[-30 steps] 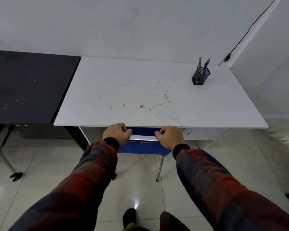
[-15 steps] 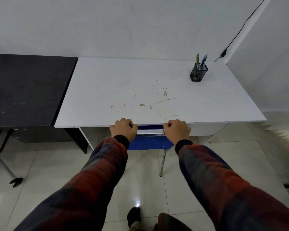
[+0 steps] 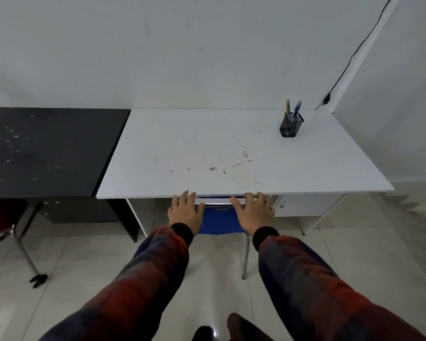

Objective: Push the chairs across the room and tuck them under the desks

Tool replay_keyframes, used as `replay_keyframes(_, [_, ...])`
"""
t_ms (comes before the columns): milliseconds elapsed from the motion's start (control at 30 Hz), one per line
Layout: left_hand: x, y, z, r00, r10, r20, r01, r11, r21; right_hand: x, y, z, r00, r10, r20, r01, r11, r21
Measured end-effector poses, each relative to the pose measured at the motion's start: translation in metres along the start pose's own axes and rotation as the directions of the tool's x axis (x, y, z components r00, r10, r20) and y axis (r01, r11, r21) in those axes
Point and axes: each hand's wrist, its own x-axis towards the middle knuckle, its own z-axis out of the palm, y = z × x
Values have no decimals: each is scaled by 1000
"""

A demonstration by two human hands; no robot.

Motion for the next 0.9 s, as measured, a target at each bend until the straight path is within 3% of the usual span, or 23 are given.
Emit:
replay_keyframes(233, [3, 10, -21, 985, 4, 171, -27, 990, 136, 1, 5, -16, 981, -76, 180, 69, 996, 48])
replay_keyframes(500, [-4, 12, -36, 973, 55, 225, -99, 977, 189, 22, 28, -15, 966, -182, 184, 187, 982, -10])
replay_keyframes(633, [-6, 23, -44, 967, 28, 254, -80, 977, 197, 26, 29, -29, 956, -160, 244, 181, 981, -69])
replay_keyframes(733, [-9, 29, -53, 961, -3, 275, -41, 987, 154, 17, 11, -51, 924, -101, 369, 160, 978, -134])
replay_keyframes(800, [-7, 38, -66, 961, 30, 276, -64, 992, 112, 18, 0, -66, 913, -141, 383, 197, 974, -112])
replay_keyframes(900, [2, 61, -103, 972, 120, 203, -137, 988, 76, 20, -27, -106, 924, -255, 286, 239, 967, 91])
